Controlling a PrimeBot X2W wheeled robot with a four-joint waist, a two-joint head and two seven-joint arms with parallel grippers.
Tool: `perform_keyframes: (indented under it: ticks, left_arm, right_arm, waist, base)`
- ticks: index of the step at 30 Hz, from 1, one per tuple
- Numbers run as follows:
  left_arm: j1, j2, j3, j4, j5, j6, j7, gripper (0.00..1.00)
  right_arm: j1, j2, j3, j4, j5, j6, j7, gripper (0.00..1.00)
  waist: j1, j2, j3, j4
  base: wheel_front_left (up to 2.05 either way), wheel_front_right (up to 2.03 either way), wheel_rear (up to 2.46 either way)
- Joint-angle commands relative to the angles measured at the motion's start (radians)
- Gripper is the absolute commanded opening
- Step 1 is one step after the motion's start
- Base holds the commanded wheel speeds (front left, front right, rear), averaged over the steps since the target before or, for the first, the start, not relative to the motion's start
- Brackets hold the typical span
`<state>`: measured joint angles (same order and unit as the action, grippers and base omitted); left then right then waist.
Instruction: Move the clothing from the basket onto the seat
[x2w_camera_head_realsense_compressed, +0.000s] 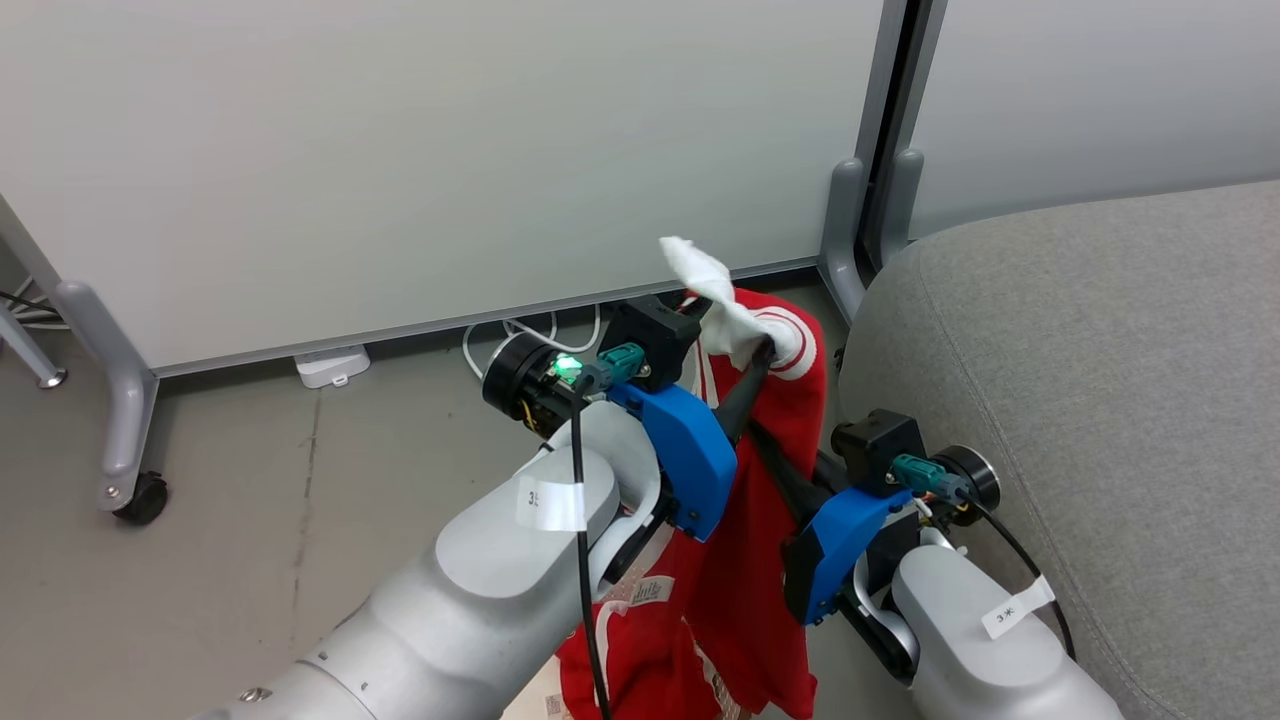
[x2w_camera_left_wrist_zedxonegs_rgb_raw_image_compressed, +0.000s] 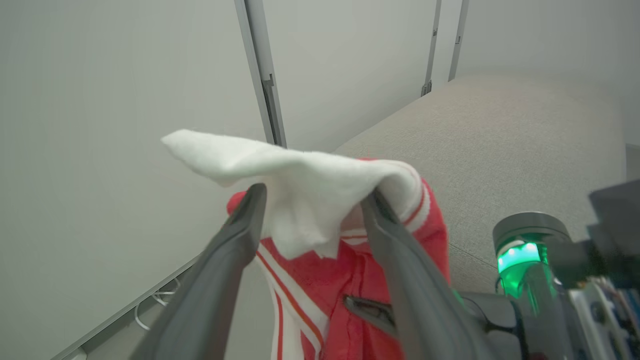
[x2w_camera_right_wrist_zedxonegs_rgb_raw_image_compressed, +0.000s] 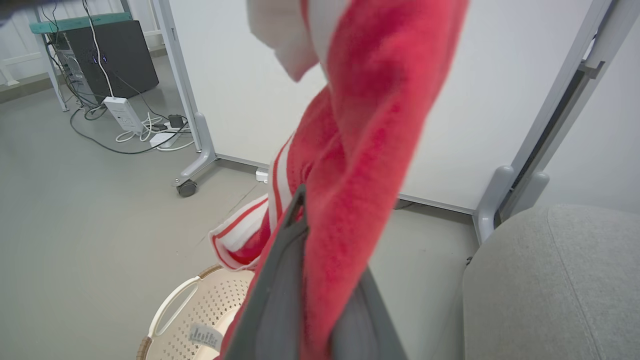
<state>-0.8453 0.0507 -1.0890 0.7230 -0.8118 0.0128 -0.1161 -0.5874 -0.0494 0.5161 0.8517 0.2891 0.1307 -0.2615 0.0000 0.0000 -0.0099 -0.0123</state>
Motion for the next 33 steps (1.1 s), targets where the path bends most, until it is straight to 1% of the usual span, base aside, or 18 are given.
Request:
perform_keyframes:
  ticks: [1,8,12,15,21,23,26,30,33]
  left_arm:
    - [-0.017,0.000,-0.006,0.006,-0.004,0.006,-0.006,1.00]
    - [-0.019,0.000,-0.010,0.012,-0.008,0.010,-0.010,1.00]
    - [-0.009,0.002,-0.002,0.018,-0.012,0.020,-0.034,1.00]
    - [0.017,0.015,0.001,0.017,0.001,0.031,-0.078,1.00]
    - [0.102,0.057,0.038,-0.010,0.004,0.033,-0.142,1.00]
    - [0.141,0.072,0.064,-0.033,0.014,0.033,-0.149,1.00]
    - [0.210,0.100,0.139,-0.109,0.061,0.045,-0.150,1.00]
    - [0.321,0.138,0.231,-0.197,0.154,0.048,-0.150,1.00]
    - [0.408,0.153,0.303,-0.260,0.218,0.041,-0.150,1.00]
  right_arm:
    - [0.013,-0.002,0.004,-0.004,-0.001,0.000,-0.005,0.00]
    - [0.018,-0.002,0.005,-0.005,-0.003,0.000,-0.005,0.00]
    - [0.018,-0.002,0.000,-0.006,-0.006,0.000,-0.005,0.00]
    - [0.026,-0.002,-0.007,-0.014,0.005,0.000,-0.005,0.00]
    - [0.033,-0.002,-0.018,-0.024,0.008,0.000,-0.005,0.00]
    - [0.038,-0.002,-0.023,-0.030,0.008,0.000,-0.005,0.00]
    - [0.040,-0.002,-0.029,-0.039,0.009,0.000,-0.005,0.00]
    - [0.046,-0.002,-0.026,-0.052,0.002,0.000,-0.005,0.00]
    - [0.050,-0.002,-0.018,-0.061,0.002,0.000,-0.005,0.00]
  waist:
    - [0.0000,0.0000,0.000,-0.001]
    - [0.0000,0.0000,0.001,0.000]
    - [0.0000,0.0000,0.001,0.002]
    - [0.0000,0.0000,0.002,0.002]
    - [0.0000,0.0000,0.006,0.003]
    - [0.0000,0.0000,0.008,0.005]
    - [0.0000,0.0000,0.013,0.008]
    - [0.0000,0.0000,0.017,0.006]
    - [0.0000,0.0000,0.016,0.001]
  base:
    - [0.00,0.00,0.00]
    - [0.00,0.00,0.00]
    - [0.00,0.00,0.00]
    - [0.00,0.00,0.00]
    - [0.00,0.00,0.00]
    - [0.00,0.00,0.00]
    - [0.00,0.00,0.00]
    - [0.00,0.00,0.00]
    - [0.00,0.00,0.00]
